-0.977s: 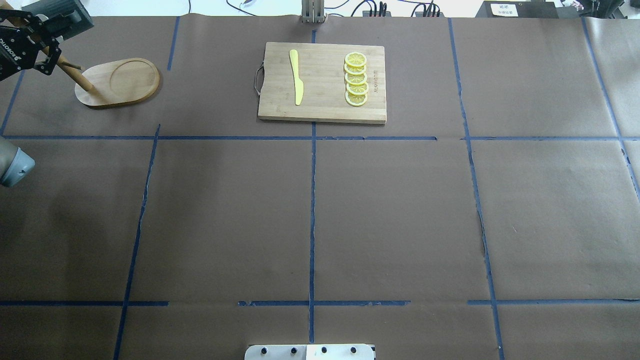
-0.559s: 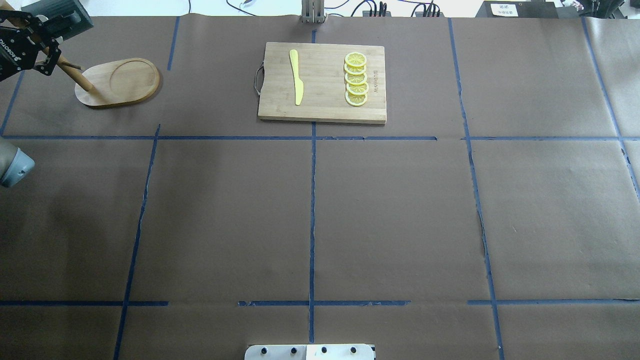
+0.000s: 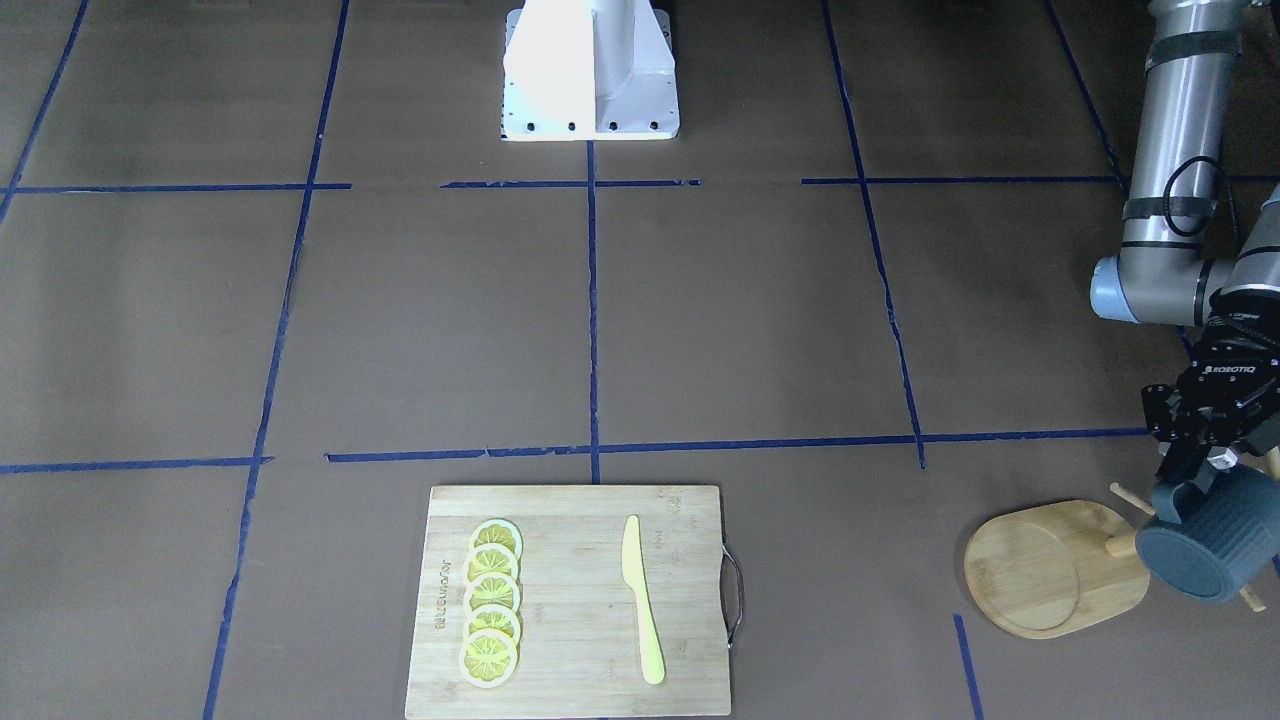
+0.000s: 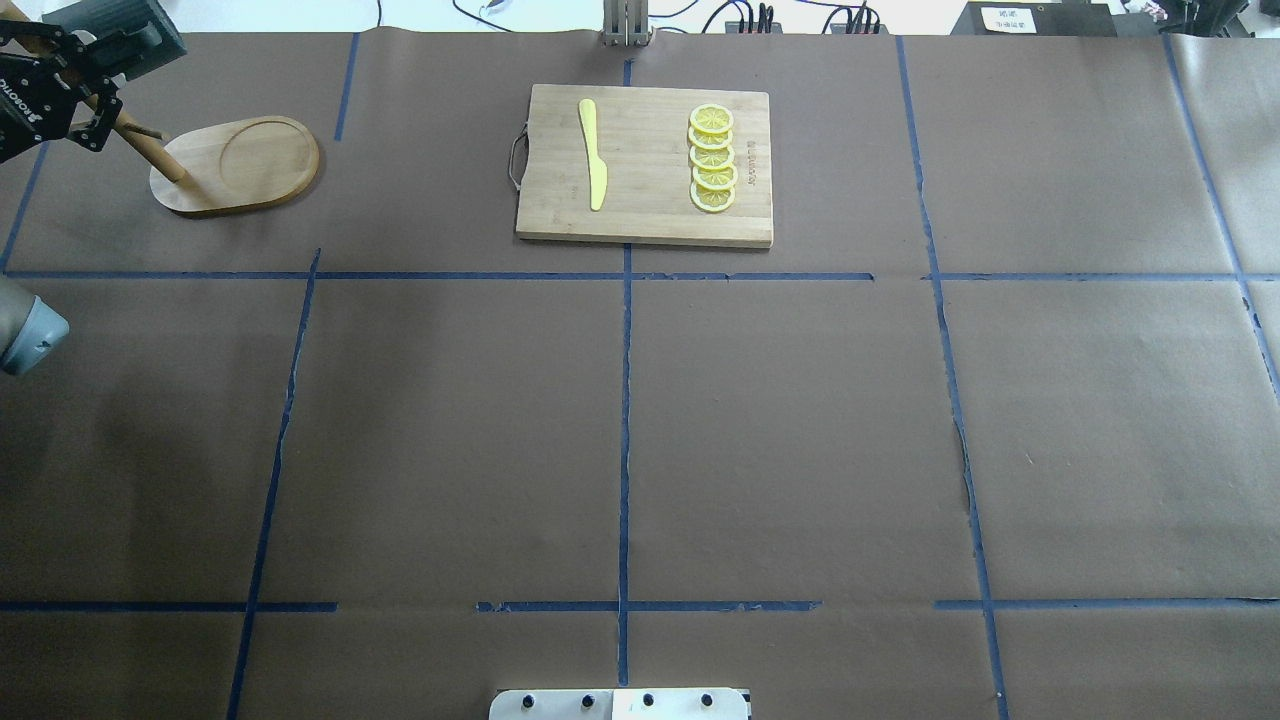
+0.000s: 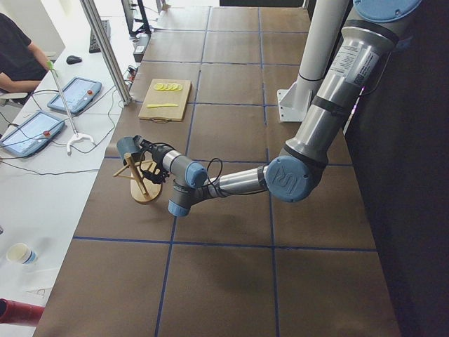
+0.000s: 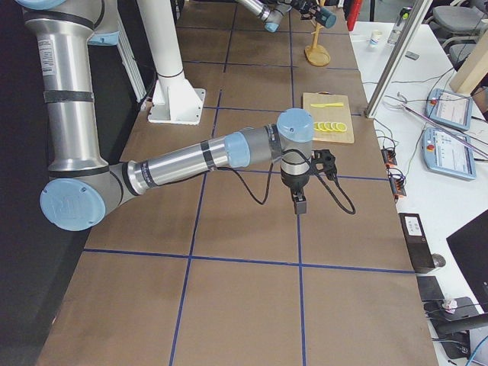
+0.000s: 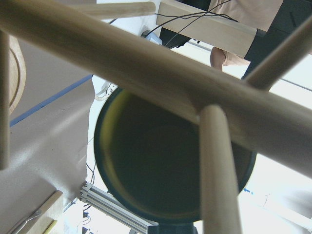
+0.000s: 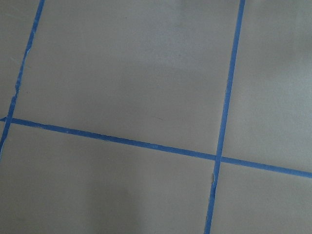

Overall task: Hang cup on storage rack
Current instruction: 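Lower the mug handle onto the rack peg with the left gripper, then open the left gripper and pull it back from the hanging mug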

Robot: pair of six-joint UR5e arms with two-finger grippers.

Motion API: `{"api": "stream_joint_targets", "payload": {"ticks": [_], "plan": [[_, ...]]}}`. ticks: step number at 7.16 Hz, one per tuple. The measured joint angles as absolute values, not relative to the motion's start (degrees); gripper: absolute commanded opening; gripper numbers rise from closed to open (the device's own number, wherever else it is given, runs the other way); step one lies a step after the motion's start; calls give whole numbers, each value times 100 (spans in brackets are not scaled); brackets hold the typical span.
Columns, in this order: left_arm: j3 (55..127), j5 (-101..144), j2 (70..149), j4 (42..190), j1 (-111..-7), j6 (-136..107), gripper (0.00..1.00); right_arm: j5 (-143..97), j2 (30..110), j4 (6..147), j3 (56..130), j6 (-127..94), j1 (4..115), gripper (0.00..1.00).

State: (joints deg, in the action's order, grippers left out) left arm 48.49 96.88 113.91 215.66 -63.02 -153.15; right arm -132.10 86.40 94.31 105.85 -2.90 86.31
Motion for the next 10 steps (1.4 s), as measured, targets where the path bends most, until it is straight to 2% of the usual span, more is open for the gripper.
{"api": "stream_joint_targets", "payload": {"ticks": [1,7,8,10], "plan": [[4840,9692,11390,21560,-6302,-15324,100,-13210,8633,9431,10586,-290,8631,100],[4934,9826,11381,21528,-6529,-15472,100,-13203,8613,9434,10583,-290,8624,100],[5106,9988,11283,21495,-6634,-15476,100,-13207,8613,9437,10582,-290,8622,100],[5960,10309,10788,21093,-6754,-15461,100,-13208,8615,9441,10566,-290,8622,100]]}}
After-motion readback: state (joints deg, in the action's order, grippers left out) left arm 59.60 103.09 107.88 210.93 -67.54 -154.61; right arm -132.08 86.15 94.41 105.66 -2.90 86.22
